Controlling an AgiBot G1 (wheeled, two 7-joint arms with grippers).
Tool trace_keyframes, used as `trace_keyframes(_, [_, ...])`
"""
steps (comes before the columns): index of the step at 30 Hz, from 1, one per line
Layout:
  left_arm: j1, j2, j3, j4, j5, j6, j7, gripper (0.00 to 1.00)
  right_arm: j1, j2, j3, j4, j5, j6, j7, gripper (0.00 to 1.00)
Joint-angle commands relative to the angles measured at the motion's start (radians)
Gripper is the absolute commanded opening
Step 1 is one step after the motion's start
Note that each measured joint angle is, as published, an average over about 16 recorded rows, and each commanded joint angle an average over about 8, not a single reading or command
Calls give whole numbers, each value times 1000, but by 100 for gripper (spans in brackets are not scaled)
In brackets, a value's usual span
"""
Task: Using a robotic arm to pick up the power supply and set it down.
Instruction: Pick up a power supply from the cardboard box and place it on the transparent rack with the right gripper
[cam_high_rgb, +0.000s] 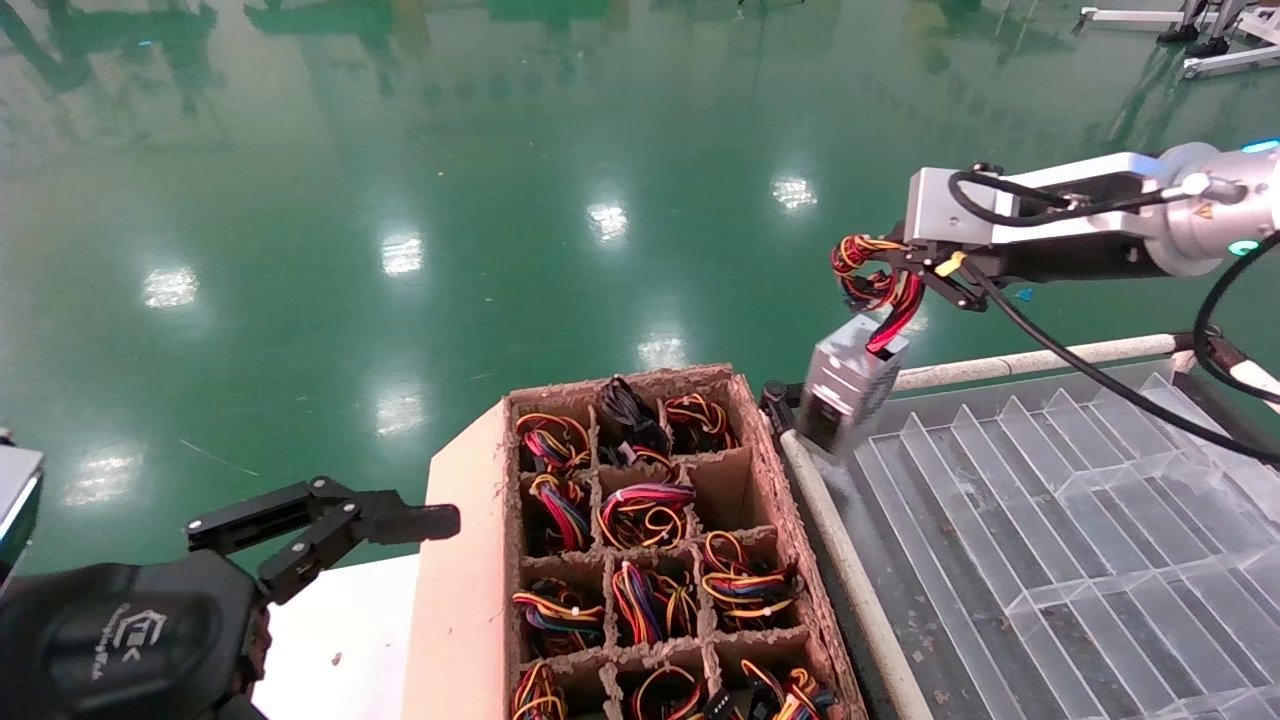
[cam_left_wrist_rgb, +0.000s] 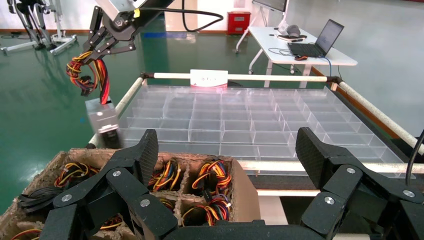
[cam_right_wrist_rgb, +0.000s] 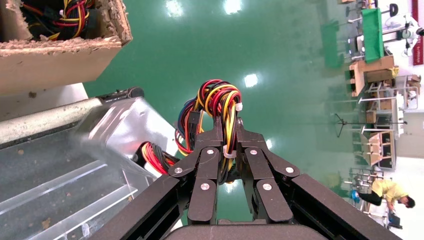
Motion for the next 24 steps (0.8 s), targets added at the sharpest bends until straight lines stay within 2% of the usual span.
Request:
trace_keyframes(1, [0,0,0,0,0,0,0,100,4,7,3,-3,6,-7,-11,0])
trace_keyframes(14, [0,0,0,0,0,0,0,100,-15,14,7,-12,69,-85,-105,0])
trace_keyframes(24, [0,0,0,0,0,0,0,100,-20,-33,2,-87,70,-59,-142,0])
